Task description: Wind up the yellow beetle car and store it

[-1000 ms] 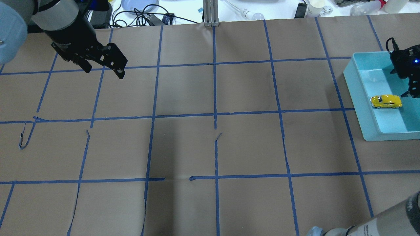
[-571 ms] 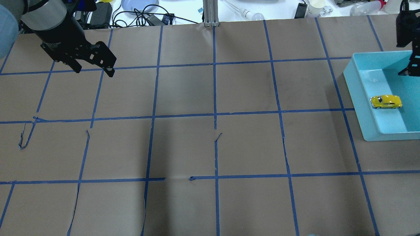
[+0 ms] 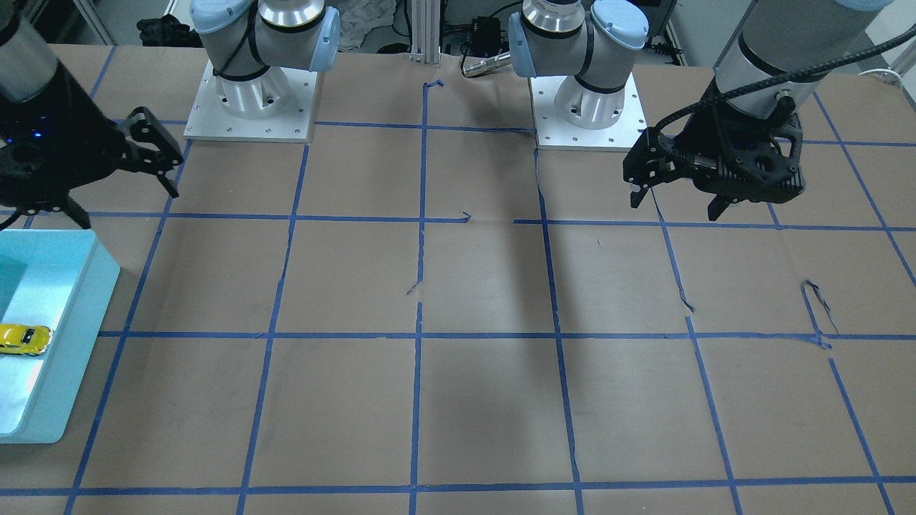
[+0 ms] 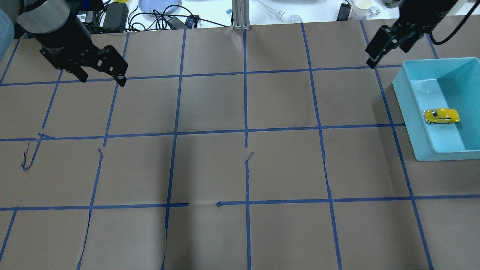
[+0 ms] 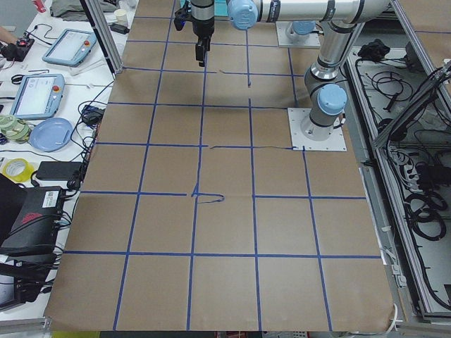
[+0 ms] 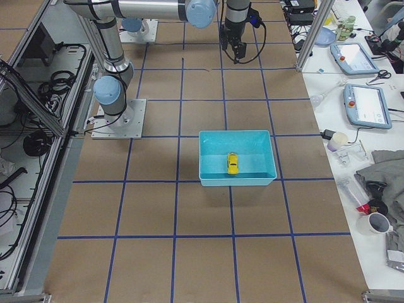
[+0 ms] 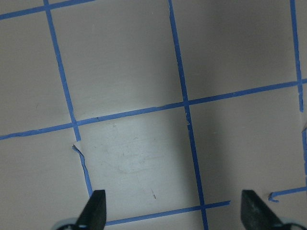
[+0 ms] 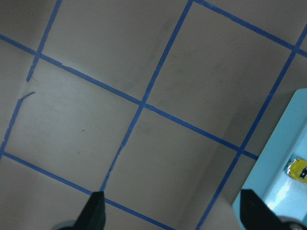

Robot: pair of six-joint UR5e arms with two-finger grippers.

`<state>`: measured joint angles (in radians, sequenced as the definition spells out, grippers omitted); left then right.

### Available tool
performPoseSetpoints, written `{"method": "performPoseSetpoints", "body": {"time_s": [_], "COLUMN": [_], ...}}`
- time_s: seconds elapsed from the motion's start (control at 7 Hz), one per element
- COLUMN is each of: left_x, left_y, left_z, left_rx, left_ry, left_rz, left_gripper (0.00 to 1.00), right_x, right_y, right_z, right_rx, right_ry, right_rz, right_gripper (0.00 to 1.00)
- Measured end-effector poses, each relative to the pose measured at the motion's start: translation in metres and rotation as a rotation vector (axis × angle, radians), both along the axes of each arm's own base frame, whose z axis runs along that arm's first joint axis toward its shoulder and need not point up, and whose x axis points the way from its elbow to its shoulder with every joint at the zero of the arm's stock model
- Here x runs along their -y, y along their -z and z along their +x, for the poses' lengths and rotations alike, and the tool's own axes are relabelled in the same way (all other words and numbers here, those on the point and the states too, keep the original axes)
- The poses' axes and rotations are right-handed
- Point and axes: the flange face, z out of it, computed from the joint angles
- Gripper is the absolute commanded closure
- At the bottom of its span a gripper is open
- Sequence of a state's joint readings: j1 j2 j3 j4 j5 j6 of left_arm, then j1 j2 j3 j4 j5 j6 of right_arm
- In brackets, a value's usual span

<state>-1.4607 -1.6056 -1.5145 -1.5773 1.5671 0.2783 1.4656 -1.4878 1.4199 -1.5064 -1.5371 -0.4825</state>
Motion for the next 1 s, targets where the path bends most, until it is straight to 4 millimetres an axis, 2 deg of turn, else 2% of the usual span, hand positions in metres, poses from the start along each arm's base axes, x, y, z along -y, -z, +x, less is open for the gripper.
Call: {"method": "performPoseSetpoints", "body": {"time_s": [0.14, 0.43, 0.57, 1.0], "left_x": [-0.001, -0.005, -0.007, -0.017], "left_y": [-0.001, -0.007, -0.009, -0.014], "left_z": [-0.001, -0.002, -0.003, -0.005], "left_rx": [-0.001, -0.003, -0.003, -0.003], "left_ry": [0.001, 0.009, 0.012, 0.01], "left_rz": [0.001, -0.008, -0.011, 0.004], "left_gripper": [0.0, 0.0, 0.0, 0.0], "right_x": [-0.007, -0.018, -0.018, -0.014], "right_y": [-0.002, -0.002, -0.003, -0.007], "right_z": [0.03, 0.066, 0.072, 0.069], "right_rx": [-0.011, -0.057, -0.06, -0.055], "right_ry": [0.129, 0.276, 0.317, 0.395], "right_rz": [0.005, 0.002, -0.009, -0.043], "right_gripper": [0.0, 0.0, 0.0, 0.0]}}
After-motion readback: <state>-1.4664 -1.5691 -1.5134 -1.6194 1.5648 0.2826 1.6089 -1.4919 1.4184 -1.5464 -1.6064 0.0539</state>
